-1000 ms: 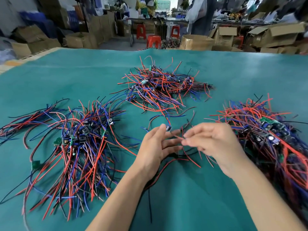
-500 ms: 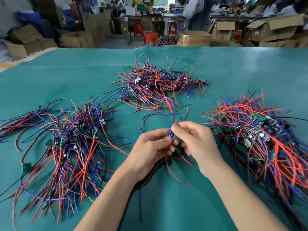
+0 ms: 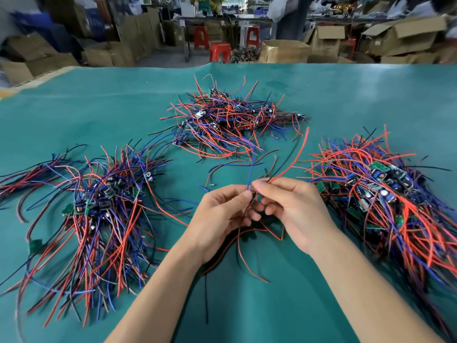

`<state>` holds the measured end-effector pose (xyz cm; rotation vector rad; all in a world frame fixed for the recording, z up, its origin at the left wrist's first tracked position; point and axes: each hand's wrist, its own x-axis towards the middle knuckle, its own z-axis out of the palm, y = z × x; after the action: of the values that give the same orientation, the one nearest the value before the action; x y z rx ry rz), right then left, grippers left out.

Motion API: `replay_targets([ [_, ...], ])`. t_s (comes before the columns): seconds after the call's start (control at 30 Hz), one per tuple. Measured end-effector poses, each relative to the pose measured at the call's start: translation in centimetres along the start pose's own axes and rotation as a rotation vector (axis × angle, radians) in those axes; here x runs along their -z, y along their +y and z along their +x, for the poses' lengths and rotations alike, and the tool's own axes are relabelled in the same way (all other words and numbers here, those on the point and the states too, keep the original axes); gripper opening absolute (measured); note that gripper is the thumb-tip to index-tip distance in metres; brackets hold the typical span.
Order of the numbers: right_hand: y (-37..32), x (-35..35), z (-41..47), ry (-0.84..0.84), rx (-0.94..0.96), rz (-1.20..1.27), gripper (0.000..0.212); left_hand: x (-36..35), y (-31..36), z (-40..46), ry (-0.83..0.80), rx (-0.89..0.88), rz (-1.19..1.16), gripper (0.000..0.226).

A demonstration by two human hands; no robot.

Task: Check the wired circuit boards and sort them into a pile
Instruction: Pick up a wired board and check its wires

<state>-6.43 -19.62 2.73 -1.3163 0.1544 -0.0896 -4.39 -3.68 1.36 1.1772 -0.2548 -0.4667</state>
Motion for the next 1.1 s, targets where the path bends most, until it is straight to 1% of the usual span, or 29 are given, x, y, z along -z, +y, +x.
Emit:
replay_targets([
  [0.07,0.1,0.1,0.0,-0.004,0.028,-0.004,0.023,0.0,0.0,0.0,0.020,0.006,-0.026,0.017],
  [0.17,0.0,0.0,-0.2,-0.061,0.104,-0.101,0.007,0.0,0.1,0.0,0.046,0.012,-0.084,0.021],
  [0.23,-0.1,0.0,-0.2,-0.030,0.168,-0.147,0.010,-0.1,0.3,0.0,0.051,0.005,-0.116,0.022],
  [0.3,-0.2,0.0,-0.2,0.021,0.187,-0.134,0.014,-0.1,0.4,-0.1,0.039,-0.006,-0.131,0.024],
  [0.4,-0.3,0.0,-0.2,0.040,0.161,-0.092,0.015,-0.1,0.5,-0.2,0.039,-0.029,-0.140,0.029],
  [0.57,-0.5,0.0,-0.3,0.065,0.110,-0.026,0.009,-0.2,0.4,-0.2,0.040,-0.041,-0.173,0.031],
  [0.63,-0.6,0.1,-0.3,0.082,0.079,0.052,0.008,-0.3,0.4,-0.2,0.031,-0.049,-0.175,0.033],
  [0.77,-1.0,0.4,-0.1,0.126,-0.001,0.261,0.010,-0.3,0.1,-0.3,-0.008,-0.086,-0.179,0.022],
  [0.83,-1.1,0.7,0.1,0.142,-0.049,0.356,0.009,-0.4,0.1,-0.4,-0.029,-0.086,-0.177,0.021],
  [0.93,-1.4,1.0,0.2,0.108,-0.103,0.486,0.011,-0.4,0.5,-0.4,-0.044,-0.045,-0.212,0.024],
  [1.0,-1.5,0.9,0.1,0.066,-0.103,0.478,0.013,-0.5,0.9,-0.4,-0.039,0.006,-0.233,0.024],
  [1.1,-1.3,0.4,-0.3,0.058,-0.030,0.302,0.014,-0.6,0.9,-0.4,-0.050,0.055,-0.134,0.032],
])
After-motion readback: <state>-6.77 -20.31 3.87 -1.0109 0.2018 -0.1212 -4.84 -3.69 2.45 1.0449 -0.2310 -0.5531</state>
